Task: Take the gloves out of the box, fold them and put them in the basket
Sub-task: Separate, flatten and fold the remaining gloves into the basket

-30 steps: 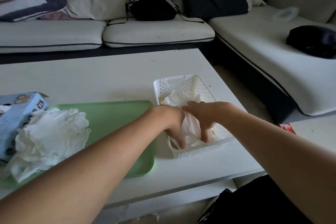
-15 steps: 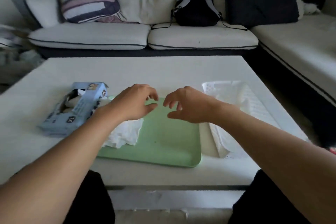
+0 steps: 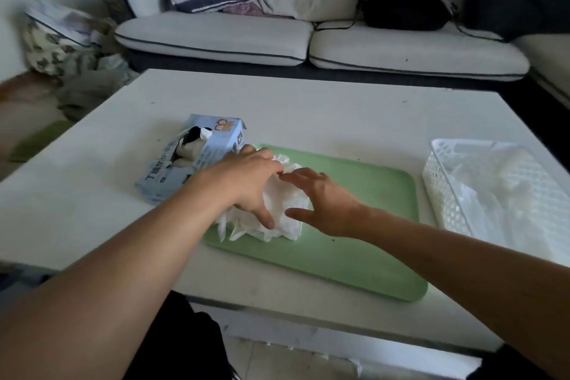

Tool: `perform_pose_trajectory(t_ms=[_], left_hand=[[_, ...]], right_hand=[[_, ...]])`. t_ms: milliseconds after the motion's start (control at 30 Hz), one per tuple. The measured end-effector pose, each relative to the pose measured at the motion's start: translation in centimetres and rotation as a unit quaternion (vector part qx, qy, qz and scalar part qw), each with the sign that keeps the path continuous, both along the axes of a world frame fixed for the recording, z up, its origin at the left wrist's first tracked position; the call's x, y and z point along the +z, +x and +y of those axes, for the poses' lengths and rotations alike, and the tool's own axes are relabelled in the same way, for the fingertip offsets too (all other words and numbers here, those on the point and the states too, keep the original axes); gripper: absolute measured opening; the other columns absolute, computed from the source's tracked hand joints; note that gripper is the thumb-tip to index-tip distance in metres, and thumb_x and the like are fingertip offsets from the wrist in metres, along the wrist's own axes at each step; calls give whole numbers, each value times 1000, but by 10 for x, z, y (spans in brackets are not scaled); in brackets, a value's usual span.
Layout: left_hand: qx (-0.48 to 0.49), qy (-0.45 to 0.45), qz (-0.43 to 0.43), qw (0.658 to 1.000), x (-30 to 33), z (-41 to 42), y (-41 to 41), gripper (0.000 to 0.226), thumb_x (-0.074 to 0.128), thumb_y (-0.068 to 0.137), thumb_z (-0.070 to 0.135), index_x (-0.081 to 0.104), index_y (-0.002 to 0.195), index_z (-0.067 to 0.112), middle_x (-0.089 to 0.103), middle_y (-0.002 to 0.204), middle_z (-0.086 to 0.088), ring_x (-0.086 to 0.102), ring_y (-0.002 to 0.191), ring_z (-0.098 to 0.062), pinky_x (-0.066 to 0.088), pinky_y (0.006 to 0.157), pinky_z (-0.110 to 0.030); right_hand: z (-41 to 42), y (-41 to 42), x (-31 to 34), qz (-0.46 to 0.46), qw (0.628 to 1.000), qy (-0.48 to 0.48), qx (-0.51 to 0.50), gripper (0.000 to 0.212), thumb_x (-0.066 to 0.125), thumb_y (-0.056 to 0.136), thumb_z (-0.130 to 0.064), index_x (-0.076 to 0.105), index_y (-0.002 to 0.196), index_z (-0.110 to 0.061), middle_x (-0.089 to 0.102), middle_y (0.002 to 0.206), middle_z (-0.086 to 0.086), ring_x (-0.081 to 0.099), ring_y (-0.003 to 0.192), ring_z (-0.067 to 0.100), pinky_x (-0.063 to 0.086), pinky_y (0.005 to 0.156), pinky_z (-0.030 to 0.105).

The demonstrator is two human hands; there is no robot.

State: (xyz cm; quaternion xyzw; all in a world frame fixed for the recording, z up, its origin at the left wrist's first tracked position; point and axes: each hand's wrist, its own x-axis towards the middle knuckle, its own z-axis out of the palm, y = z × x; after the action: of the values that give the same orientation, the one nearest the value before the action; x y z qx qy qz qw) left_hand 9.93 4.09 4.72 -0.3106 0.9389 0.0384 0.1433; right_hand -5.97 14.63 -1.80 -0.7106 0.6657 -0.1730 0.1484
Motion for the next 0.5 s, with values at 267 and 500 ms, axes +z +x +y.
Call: perform_pose_trajectory(t_ms=[267, 500], left_hand=[[11, 106, 12, 994, -12, -19, 8, 91, 93, 66, 40, 46, 144, 33, 47, 145, 14, 52, 129, -15, 46, 103, -33], [3, 91, 56, 994, -26, -18, 9, 105, 89, 71, 41, 28, 156, 28, 31, 161, 12, 41, 142, -16, 42, 111, -41]], right_hand=[[-13, 14, 0, -165, 985, -45, -32, 31, 88, 72, -37, 77, 99, -25, 68, 89, -8, 60, 71, 5, 52, 70, 24], [-11, 14, 2, -293, 951, 18, -98, 10, 80, 84, -15, 80, 88, -6, 65, 59, -19, 52, 48, -3, 37, 52, 9]])
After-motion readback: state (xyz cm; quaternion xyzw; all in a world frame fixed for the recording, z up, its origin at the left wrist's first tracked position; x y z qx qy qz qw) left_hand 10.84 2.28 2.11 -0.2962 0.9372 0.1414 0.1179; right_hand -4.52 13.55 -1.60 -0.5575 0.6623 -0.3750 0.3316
